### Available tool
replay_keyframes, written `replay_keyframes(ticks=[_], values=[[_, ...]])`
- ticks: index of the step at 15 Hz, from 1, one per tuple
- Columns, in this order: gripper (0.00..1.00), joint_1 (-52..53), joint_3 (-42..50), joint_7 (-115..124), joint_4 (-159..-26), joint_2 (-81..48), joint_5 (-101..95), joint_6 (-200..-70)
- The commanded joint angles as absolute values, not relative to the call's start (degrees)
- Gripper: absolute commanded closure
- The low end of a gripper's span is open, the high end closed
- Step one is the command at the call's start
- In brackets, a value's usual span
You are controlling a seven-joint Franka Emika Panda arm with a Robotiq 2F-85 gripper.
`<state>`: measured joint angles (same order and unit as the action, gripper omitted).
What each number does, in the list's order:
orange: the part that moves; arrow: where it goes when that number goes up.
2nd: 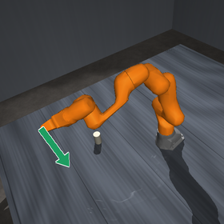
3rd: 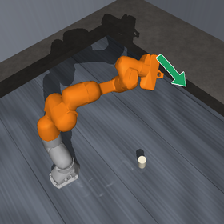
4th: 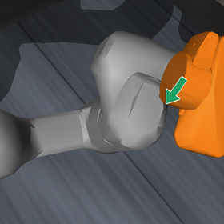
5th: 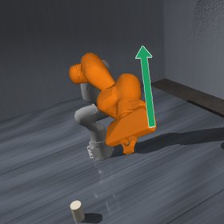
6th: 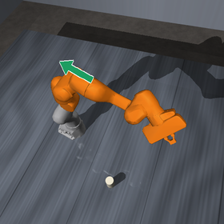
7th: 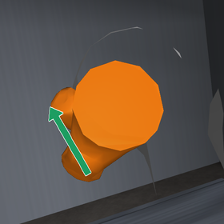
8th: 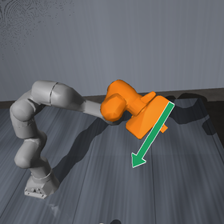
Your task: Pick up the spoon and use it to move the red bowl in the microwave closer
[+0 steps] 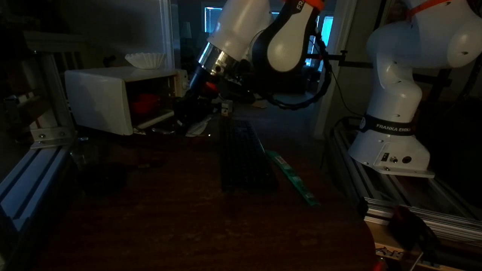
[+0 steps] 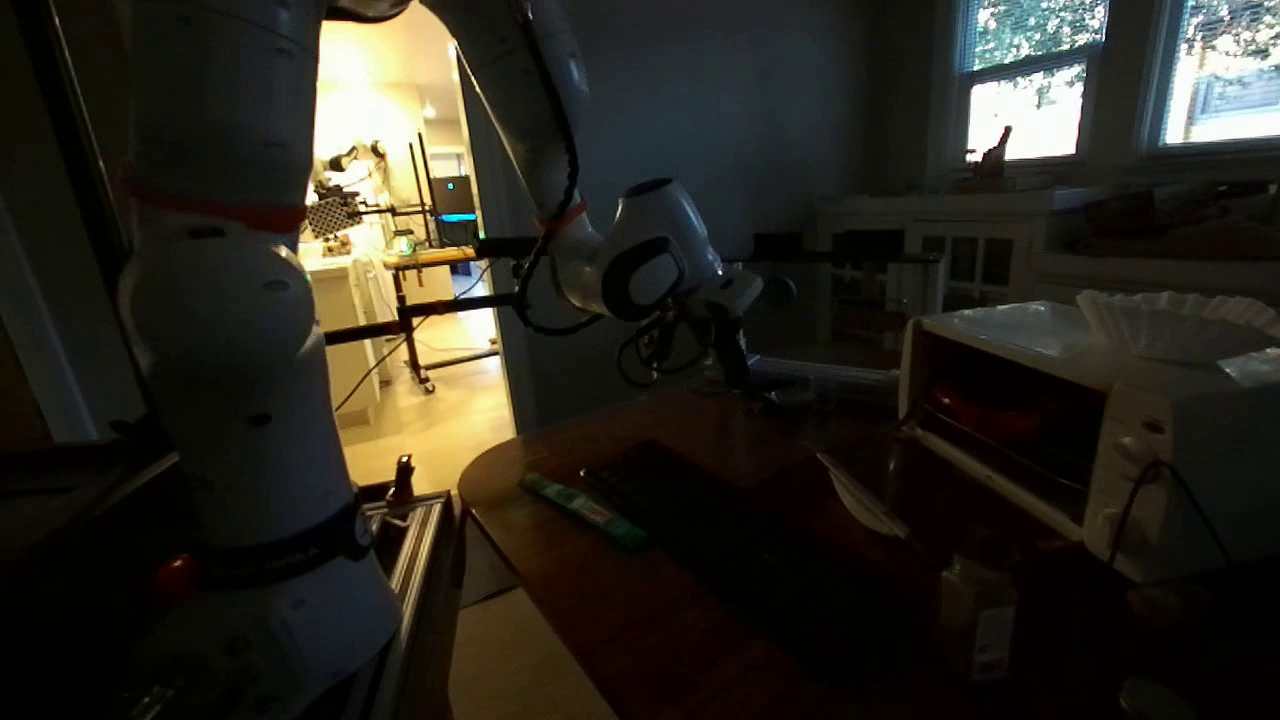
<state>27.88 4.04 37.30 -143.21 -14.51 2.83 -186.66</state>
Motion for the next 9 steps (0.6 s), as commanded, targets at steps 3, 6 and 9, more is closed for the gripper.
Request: replay_keyframes(ticks=[3,6,9], values=[[0.98,40.02,14.50,37.11,-135.86,-23.99,2.73,-187.63],[0.98,42.84,17.25,37.12,-132.66,-27.61,2.80,-187.74],[0.98,46.11,20.50,37.56,-130.23,-30.89,3.19,-188.42]])
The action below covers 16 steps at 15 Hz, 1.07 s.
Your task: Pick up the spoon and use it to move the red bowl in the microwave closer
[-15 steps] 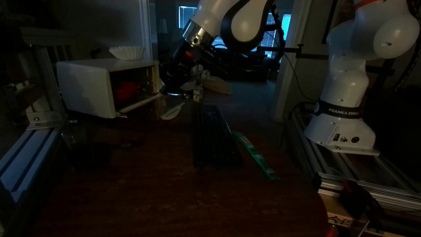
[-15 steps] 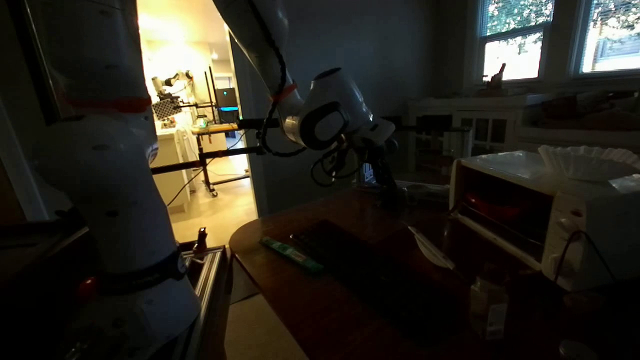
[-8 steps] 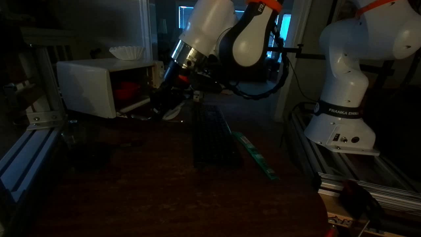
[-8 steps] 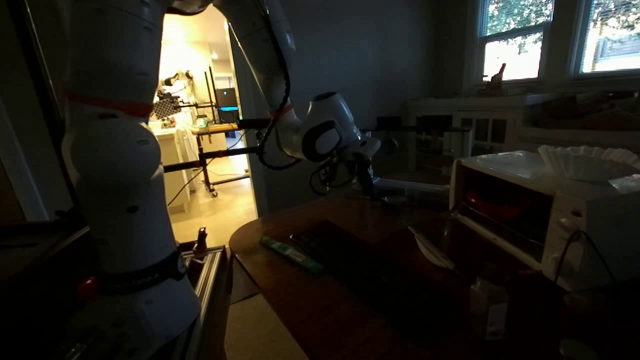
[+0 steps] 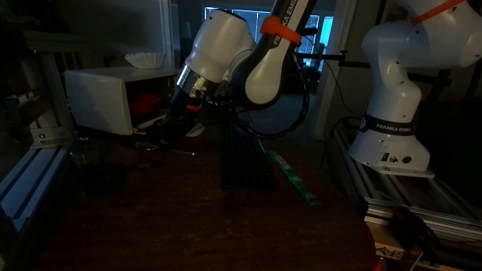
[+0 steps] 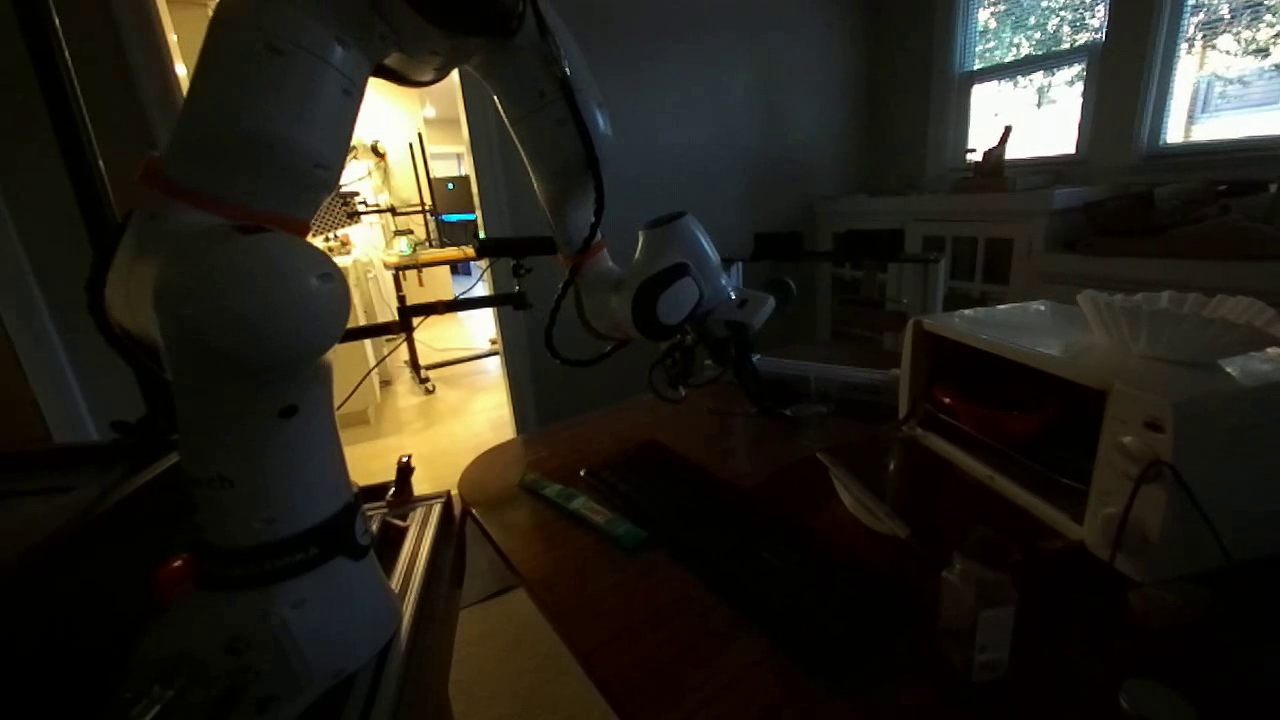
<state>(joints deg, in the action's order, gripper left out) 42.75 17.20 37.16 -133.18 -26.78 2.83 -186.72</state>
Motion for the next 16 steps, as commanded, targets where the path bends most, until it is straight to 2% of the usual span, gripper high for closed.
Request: replay_keyframes(ticks=[1,5,11,12,13,14,16], values=[[0.98,46.93,21.34,37.63,-129.69,-31.77,3.29,-188.81],[0.98,49.92,24.10,37.54,-128.45,-35.12,3.47,-190.51],[0.98,50.73,21.64,26.00,-127.29,-37.96,17.97,-193.86],[0.94,50.92,21.59,24.88,-127.14,-38.28,19.23,-194.20],[0.77,50.83,21.30,23.93,-126.98,-38.45,20.23,-194.25],[0.77,51.44,22.35,26.90,-127.10,-38.69,17.45,-194.21],[0.92,51.46,22.18,26.23,-126.92,-39.02,18.30,-194.68]])
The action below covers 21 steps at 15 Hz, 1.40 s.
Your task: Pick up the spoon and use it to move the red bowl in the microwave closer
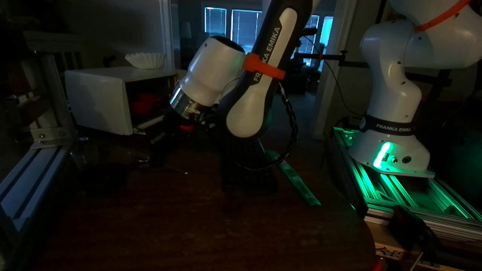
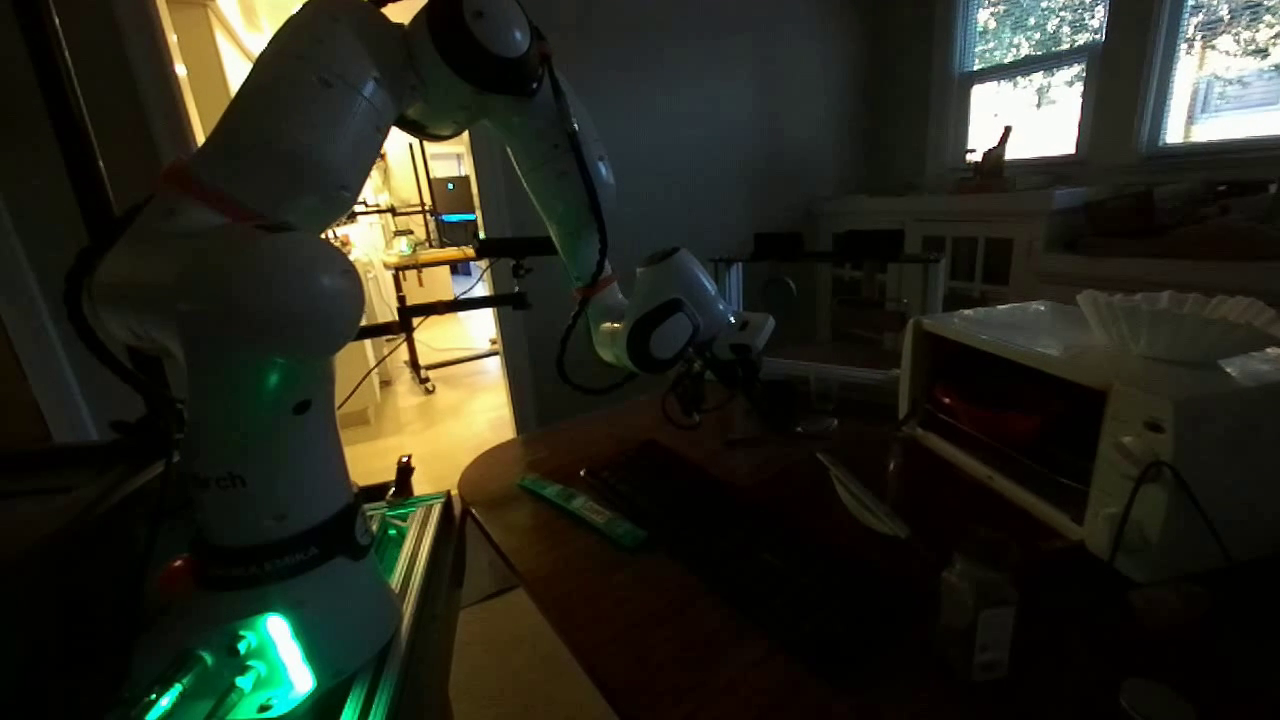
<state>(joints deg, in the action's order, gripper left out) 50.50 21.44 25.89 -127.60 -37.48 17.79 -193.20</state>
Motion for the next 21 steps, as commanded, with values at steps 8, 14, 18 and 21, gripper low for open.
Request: replay_keyframes(ticks=[8,14,18,21], values=[[0.45,56.77,27.98,25.40,-129.08,-33.49,19.66,-189.51],[0.01,72.52,46.68,25.34,-134.67,-21.79,16.43,-173.60],[0.00,88.79,65.89,28.92,-136.08,-19.34,10.33,-168.53],[0.00,100.99,79.75,30.65,-136.44,-20.23,6.35,-165.66]])
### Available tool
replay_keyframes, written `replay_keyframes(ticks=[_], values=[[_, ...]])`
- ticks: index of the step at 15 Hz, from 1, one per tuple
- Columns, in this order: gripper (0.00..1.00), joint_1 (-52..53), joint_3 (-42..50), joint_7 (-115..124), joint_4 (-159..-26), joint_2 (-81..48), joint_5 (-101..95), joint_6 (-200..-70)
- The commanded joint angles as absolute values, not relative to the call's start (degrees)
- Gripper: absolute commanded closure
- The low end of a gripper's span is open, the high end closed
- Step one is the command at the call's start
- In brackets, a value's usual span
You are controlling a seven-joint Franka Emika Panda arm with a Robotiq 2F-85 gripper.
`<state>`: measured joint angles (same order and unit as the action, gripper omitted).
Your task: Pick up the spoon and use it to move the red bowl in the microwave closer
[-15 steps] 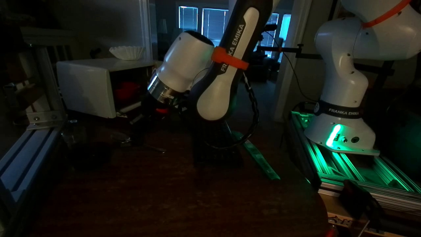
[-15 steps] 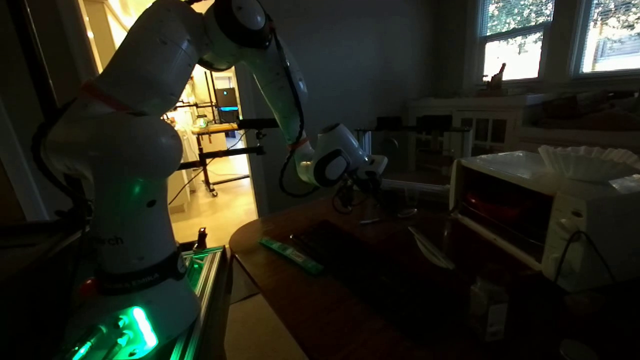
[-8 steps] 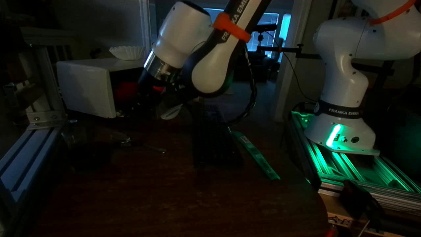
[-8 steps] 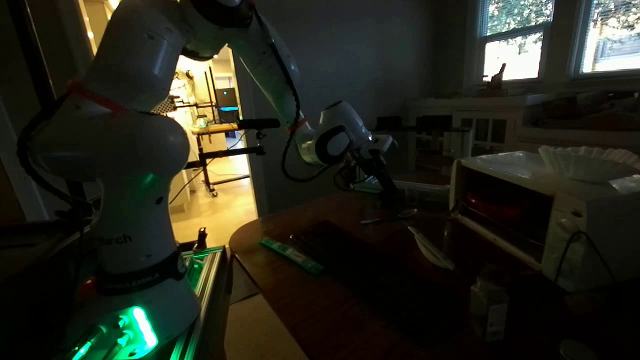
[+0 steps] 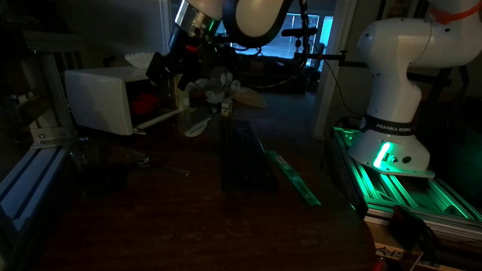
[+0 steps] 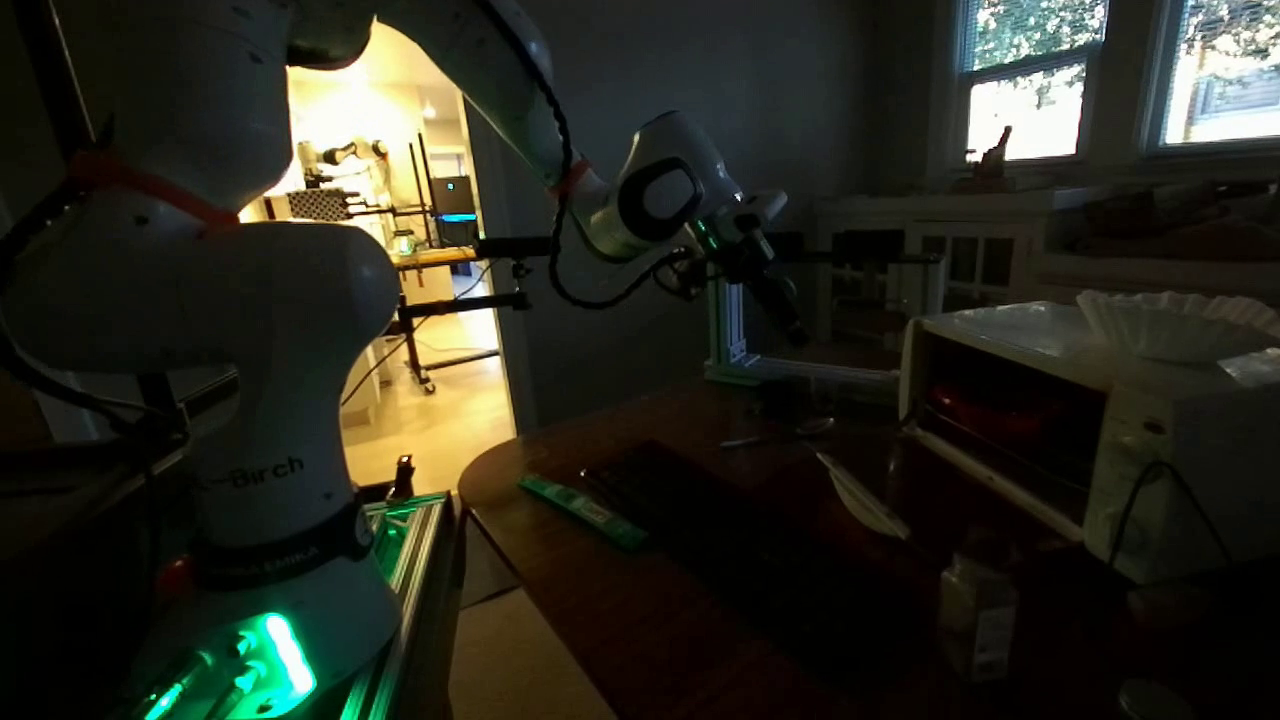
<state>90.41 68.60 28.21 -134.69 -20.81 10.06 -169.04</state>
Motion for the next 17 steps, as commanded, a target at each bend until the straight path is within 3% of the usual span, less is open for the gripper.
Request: replay_keyframes(ticks=[1,5,9,10,17], values=[[0.00,105.22,84.30,30.72,-136.61,-21.34,5.59,-164.27],[0.00,121.20,100.90,28.04,-137.38,-25.56,4.51,-156.27],[0.00,129.91,110.85,20.65,-140.70,-34.71,10.31,-149.53],[0.00,124.86,105.32,21.51,-137.47,-30.37,11.00,-151.77],[0.00,127.81,108.77,20.16,-139.74,-35.49,11.76,-150.33]])
